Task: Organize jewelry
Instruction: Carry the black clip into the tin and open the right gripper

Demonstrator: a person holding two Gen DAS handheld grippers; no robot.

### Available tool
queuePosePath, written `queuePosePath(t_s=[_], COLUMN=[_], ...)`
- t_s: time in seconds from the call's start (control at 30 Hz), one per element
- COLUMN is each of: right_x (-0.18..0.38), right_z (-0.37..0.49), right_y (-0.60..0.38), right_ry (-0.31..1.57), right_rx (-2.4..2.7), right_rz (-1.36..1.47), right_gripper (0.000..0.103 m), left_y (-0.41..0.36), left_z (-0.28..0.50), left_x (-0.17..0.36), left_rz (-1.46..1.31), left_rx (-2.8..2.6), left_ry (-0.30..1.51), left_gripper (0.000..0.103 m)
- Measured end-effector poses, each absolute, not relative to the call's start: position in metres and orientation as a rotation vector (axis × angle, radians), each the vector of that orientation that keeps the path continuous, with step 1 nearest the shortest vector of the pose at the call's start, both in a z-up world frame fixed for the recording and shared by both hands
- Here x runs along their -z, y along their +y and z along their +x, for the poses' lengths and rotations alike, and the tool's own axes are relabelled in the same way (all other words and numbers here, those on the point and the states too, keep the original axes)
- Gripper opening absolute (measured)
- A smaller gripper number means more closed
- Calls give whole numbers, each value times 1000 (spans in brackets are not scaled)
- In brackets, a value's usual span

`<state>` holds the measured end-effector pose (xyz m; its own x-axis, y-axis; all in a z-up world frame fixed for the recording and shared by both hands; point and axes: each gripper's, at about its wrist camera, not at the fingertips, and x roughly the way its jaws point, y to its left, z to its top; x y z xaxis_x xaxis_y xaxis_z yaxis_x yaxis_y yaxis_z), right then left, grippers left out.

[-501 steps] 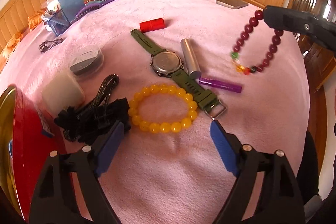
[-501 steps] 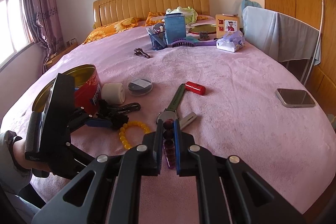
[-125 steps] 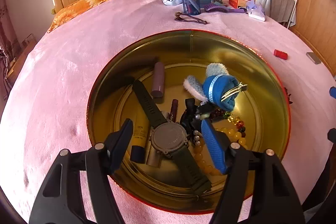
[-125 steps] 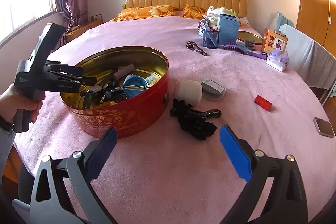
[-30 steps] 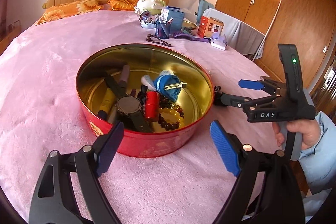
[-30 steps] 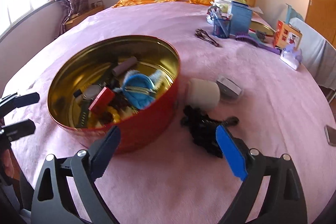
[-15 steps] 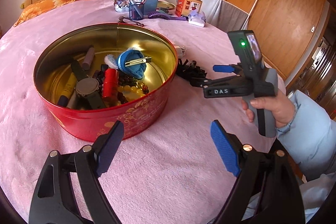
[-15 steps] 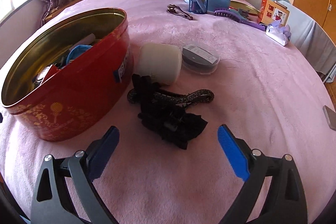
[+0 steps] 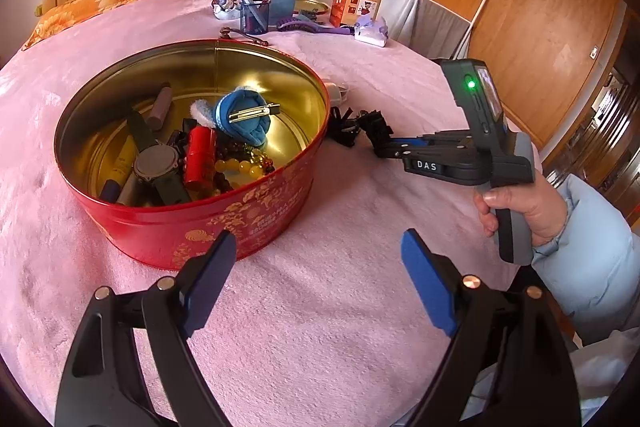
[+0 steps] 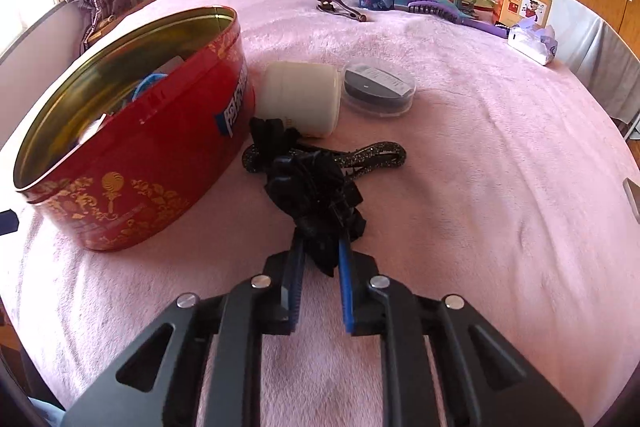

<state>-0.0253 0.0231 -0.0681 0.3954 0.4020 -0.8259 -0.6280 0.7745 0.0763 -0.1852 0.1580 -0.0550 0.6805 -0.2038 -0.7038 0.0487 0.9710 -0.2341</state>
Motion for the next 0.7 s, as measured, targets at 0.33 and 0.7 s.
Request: queuePosePath(t_s=[0.33, 0.7], right_x=[33, -38], right_z=[-48, -88], right_y=[9, 84], right_ry=[900, 764], right_rx=[-701, -943], right_rz=[-226, -241], right_gripper=[14, 14], left_y=[155, 215], left_z=[-191, -203], left_x=[46, 32], left_rz=[-193, -230], left_rx=[138, -78], left_ry=[786, 698], left_gripper=[83, 83])
